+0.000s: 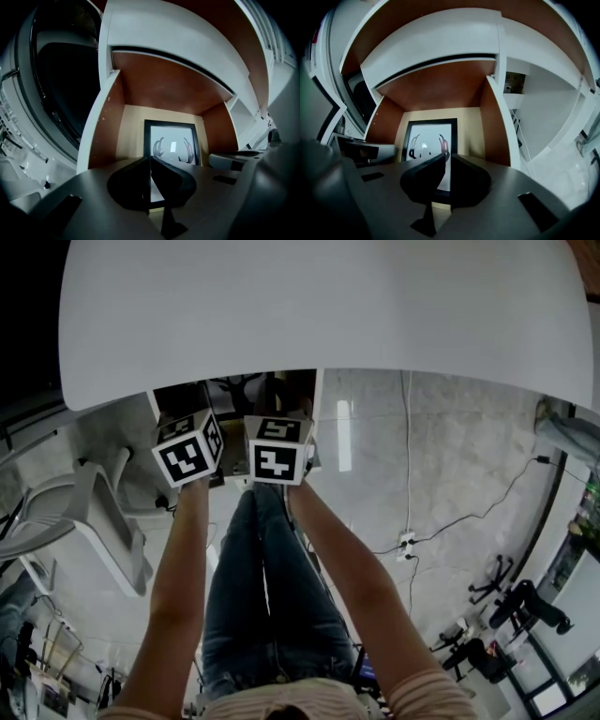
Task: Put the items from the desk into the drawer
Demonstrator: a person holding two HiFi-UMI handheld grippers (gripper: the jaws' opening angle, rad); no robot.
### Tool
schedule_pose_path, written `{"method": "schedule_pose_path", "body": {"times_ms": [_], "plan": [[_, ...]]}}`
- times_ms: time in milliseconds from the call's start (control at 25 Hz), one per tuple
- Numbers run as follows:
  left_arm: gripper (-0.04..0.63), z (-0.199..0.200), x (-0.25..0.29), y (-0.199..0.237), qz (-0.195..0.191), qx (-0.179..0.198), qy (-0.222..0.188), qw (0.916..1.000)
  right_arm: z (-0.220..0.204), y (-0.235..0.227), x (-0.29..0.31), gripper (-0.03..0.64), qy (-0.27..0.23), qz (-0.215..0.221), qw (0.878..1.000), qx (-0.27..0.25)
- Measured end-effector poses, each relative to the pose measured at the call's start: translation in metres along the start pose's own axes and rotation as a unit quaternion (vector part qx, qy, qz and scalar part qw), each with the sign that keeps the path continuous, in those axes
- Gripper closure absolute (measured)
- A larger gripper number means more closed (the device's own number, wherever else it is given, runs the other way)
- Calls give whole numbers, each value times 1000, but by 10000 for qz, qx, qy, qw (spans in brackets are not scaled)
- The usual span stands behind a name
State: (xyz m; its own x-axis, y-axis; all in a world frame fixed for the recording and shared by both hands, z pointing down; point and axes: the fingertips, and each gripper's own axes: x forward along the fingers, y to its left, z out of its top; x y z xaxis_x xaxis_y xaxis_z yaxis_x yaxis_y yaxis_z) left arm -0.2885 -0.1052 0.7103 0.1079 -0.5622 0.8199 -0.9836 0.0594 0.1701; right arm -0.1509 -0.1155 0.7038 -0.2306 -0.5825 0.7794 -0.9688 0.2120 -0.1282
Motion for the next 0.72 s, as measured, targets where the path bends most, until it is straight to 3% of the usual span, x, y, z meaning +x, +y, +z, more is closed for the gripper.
{"method": "schedule_pose_path", "body": {"times_ms": [360, 720], "plan": [[584, 31, -72, -27, -632, 37, -589, 9963, 35, 19, -76, 592, -470, 478, 9975, 212], [585, 55, -167, -45, -1096, 63, -1275, 9858, 59, 37, -159, 600, -1133, 1035, 9880, 155]]}}
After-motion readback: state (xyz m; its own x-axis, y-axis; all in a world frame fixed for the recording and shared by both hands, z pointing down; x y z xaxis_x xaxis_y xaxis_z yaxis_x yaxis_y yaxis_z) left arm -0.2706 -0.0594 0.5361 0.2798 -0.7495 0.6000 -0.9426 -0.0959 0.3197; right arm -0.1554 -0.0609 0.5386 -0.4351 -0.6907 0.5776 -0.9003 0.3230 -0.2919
